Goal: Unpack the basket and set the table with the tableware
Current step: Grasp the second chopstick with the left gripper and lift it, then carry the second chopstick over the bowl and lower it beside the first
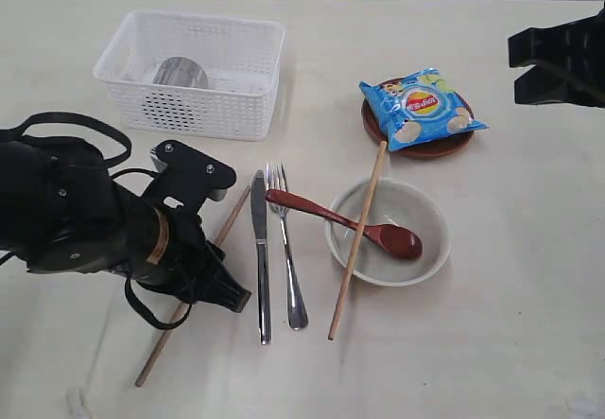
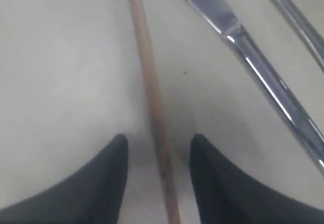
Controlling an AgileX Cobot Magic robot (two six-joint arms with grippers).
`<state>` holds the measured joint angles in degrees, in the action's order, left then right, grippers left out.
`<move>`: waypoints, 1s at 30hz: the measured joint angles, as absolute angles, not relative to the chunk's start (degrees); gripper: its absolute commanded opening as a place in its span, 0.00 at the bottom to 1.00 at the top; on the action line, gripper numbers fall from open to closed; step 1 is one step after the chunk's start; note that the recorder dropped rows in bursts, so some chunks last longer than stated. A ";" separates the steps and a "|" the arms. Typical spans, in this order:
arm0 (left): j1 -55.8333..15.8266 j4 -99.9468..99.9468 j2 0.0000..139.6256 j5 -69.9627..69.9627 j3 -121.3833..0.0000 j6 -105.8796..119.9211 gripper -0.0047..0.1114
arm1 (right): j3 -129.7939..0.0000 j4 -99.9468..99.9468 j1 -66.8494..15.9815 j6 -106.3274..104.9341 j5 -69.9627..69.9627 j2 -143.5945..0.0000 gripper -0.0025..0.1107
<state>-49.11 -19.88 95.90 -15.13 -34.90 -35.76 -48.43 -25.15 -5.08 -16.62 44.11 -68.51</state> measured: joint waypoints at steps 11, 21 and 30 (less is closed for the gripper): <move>-49.11 -13.84 95.29 -19.50 -35.24 -27.38 0.04 | -48.43 -25.15 -5.08 -16.62 44.11 -68.51 0.02; -49.11 -12.44 83.96 -26.29 -34.77 -26.81 0.04 | -48.43 -25.15 -5.08 -16.62 44.11 -68.51 0.02; -49.11 -11.76 74.06 -33.11 -39.68 -28.05 0.04 | -48.43 -25.15 -5.08 -16.62 44.11 -68.51 0.02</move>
<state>-49.11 -11.76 74.06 -33.11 -39.68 -28.05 -48.43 -25.15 -5.08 -16.62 44.11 -68.51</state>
